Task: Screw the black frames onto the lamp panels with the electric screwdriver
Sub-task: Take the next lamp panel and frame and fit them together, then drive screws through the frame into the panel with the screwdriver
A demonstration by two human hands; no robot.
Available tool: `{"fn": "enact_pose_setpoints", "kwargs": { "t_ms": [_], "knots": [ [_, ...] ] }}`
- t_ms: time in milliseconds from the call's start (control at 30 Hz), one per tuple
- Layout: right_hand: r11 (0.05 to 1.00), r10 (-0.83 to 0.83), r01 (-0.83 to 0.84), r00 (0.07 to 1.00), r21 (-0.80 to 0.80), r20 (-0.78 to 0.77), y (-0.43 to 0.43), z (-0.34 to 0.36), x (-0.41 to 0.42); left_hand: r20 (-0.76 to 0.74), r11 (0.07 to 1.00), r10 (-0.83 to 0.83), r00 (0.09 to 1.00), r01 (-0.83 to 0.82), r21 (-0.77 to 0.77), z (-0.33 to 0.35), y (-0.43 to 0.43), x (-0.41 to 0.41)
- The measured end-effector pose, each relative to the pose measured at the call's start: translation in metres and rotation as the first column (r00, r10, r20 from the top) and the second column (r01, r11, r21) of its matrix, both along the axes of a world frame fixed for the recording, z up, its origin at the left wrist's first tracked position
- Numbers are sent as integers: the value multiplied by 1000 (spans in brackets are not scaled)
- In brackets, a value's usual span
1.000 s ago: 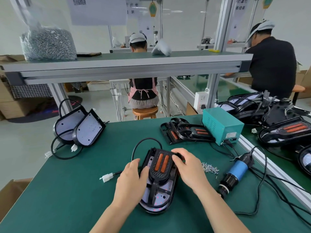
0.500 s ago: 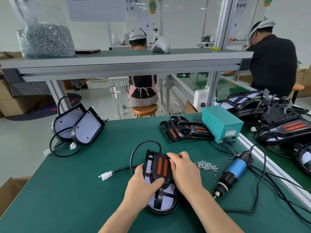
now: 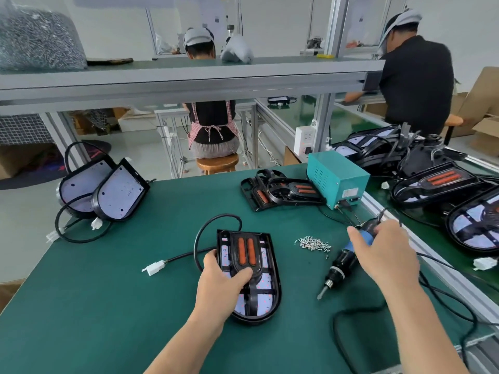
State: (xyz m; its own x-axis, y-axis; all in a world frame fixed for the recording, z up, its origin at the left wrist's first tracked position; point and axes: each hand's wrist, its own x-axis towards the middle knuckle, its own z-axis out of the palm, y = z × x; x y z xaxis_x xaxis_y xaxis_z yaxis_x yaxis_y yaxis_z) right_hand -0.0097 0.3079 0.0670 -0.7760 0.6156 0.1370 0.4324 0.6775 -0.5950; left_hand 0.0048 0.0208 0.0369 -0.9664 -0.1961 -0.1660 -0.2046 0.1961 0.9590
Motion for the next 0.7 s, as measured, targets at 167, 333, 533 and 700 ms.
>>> {"fn": "enact_pose_setpoints", "kwargs": {
  "t_ms": [167, 333, 533, 700],
  "knots": [
    [995, 84, -74, 987, -72, 137, -9, -24, -3, -17, 992, -7, 1000, 5, -125, 1, 7, 4],
    [987, -2, 23, 991, -159, 130, -10, -26, -18, -42, 859, -73, 996, 41, -511, 16, 14, 16],
    [843, -145, 110, 989, -526, -26, -1, -34, -12, -267, 341, -281, 922, -164, -926, 40, 16, 34],
    [389, -199, -110, 959, -915, -200, 10, -26, -11, -258, 542, -523, 812, 83, -836, 53, 61, 8]
  ]
}}
